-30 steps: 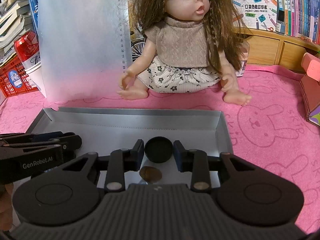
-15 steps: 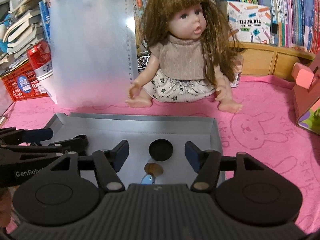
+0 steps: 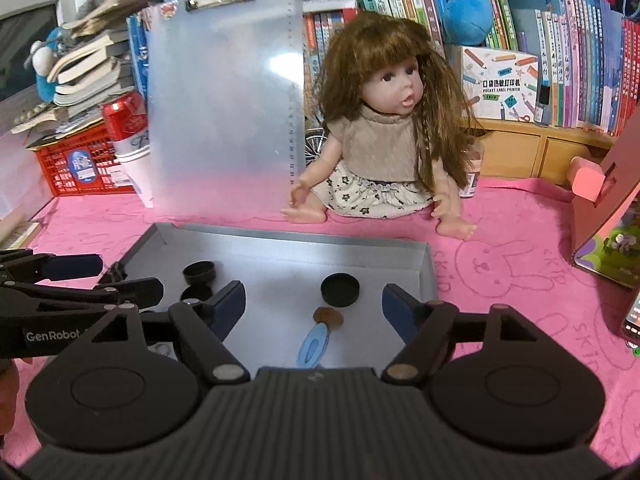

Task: Organize rigid objects
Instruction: 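Withdraw both grippers from the box toward the red stick and clear lid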

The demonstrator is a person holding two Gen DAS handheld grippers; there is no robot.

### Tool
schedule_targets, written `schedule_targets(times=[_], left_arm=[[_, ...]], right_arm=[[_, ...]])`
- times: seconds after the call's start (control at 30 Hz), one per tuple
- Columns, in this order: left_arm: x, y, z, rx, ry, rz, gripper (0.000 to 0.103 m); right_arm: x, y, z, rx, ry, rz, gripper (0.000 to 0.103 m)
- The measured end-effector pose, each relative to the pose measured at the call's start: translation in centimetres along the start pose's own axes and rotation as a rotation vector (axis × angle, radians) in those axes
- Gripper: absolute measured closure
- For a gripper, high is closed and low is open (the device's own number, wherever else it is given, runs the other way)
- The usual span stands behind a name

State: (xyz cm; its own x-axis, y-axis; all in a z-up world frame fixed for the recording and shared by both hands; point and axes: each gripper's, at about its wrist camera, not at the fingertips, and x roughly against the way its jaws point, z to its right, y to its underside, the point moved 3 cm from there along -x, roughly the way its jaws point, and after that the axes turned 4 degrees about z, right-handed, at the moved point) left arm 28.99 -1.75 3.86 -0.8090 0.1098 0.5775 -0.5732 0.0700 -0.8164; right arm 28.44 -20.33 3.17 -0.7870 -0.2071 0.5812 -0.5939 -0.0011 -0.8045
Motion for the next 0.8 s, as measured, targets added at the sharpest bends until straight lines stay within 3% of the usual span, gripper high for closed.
schedule_targets(times=[0.8], left_arm=[[9.5,5.7,0.8,0.032,0.061,0.044,0.026]], right_arm=[[10.1,5.4,-2.4,0.109,-0.074,0.085,0.013]])
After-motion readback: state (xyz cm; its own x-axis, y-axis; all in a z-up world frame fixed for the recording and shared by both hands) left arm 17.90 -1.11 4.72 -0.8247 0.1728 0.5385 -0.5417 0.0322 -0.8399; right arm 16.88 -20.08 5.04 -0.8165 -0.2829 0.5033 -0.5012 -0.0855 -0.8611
